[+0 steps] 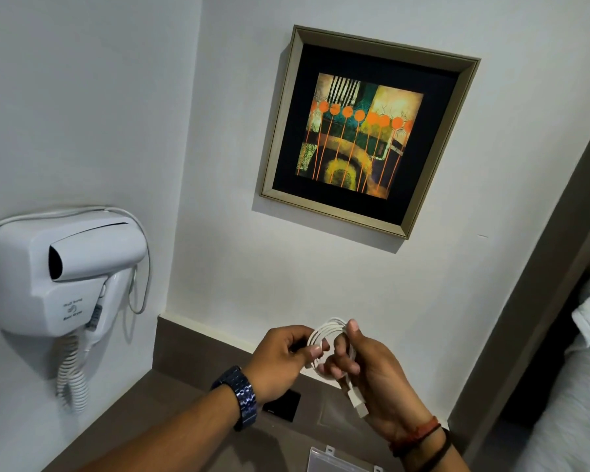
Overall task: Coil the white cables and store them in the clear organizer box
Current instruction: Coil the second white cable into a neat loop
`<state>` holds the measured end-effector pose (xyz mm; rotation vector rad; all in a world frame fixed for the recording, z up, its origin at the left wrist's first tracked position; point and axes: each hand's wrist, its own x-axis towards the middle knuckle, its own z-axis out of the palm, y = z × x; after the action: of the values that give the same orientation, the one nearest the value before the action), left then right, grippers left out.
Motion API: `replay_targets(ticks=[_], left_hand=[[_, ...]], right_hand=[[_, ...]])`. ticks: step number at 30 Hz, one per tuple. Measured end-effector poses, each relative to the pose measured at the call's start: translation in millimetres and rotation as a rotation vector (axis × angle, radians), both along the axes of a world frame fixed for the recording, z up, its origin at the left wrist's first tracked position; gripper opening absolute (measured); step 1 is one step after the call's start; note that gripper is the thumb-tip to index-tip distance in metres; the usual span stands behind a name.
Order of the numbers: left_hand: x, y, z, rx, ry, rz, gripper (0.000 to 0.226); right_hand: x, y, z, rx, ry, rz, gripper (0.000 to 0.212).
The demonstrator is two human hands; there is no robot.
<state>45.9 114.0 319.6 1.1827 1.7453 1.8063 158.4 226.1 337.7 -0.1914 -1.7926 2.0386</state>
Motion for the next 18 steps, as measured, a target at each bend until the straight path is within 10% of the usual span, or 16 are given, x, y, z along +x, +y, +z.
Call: replay_targets(ticks=[11, 18], left_hand=[[2.0, -2.1, -11.9, 0.097, -0.572, -0.188, 0.033], [9.0, 2.8, -8.1, -0.015, -0.362, 0.081, 0.041]], right_hand=[[-6.3, -8.2, -16.4, 0.462, -0.096, -0.474, 0.038], [-13.3, -19.3, -19.0, 0.698, -0.159, -0.505, 0.033]])
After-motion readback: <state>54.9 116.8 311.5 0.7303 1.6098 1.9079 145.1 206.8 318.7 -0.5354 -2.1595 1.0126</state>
